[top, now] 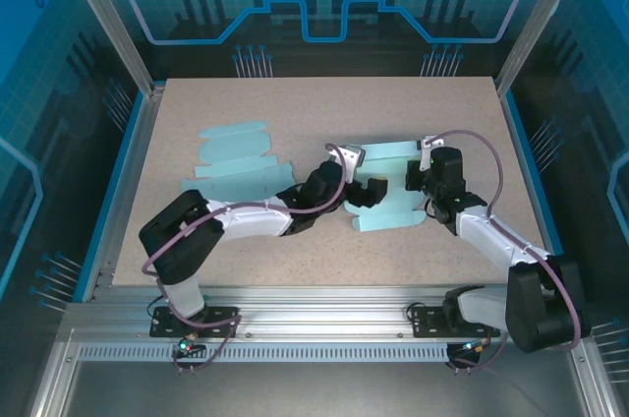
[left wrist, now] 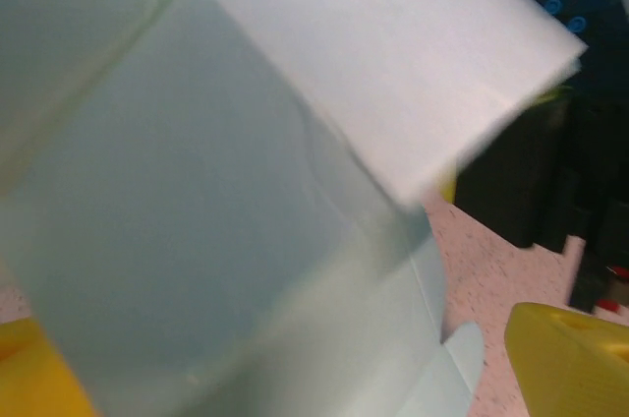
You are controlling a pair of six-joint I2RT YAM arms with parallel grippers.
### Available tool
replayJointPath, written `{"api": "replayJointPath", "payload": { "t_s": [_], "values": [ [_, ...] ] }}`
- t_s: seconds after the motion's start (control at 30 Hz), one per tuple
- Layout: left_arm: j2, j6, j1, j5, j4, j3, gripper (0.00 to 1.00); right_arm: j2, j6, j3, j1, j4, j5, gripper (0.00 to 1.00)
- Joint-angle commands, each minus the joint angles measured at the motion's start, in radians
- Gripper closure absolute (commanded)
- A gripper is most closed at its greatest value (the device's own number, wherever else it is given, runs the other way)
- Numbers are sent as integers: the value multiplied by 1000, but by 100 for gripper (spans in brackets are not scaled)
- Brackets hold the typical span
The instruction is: Fold the paper box
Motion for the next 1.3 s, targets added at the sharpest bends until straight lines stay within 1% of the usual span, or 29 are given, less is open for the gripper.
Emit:
{"api": "replayJointPath", "payload": {
  "t_s": [0.0, 0.13, 0.2, 0.23, 0.33, 0.4, 0.43, 0.5, 0.57, 0.67, 0.73, 0.93, 1.07, 1.27],
  "values": [
    [-139, 43, -1, 102, 6, -54, 1, -9, 0, -4, 3, 17, -16, 100],
    [-301, 84, -2, 160, -1, -145, 1, -11, 1, -8, 1, 20, -13, 100],
    [-390, 113, -2, 156, -18, -175, 1, -13, 3, -8, 1, 19, -10, 100],
    [-436, 132, -1, 130, -39, -185, 1, -13, 3, -10, 2, 20, -10, 100],
    [-530, 179, 8, -32, -134, -187, 2, -15, 1, -10, 2, 23, -15, 100],
    [-556, 173, 44, -124, -176, -192, 2, -21, 8, -19, 1, 33, -20, 100],
    [-561, 152, 76, -140, -203, -193, 2, -22, 13, -30, -1, 49, -34, 100],
    [-558, 99, 152, -144, -250, -191, 3, -24, 8, -37, -1, 65, -67, 100],
    [-529, 81, 210, -139, -270, -184, 3, -23, 12, -36, -2, 64, -56, 100],
    [-452, 76, 269, -134, -282, -153, 3, -23, 14, -37, -8, 68, -69, 100],
    [-392, 77, 292, -129, -279, -123, 5, -21, 13, -36, -8, 68, -73, 100],
    [-209, 120, 300, -70, -296, -29, 7, -21, 12, -37, -11, 68, -76, 100],
    [-137, 170, 301, -49, -310, 2, 7, -23, 12, -38, -10, 68, -77, 100],
    [-132, 210, 293, 120, -239, -17, 7, -24, 14, -38, -11, 69, -75, 100]
  ]
}}
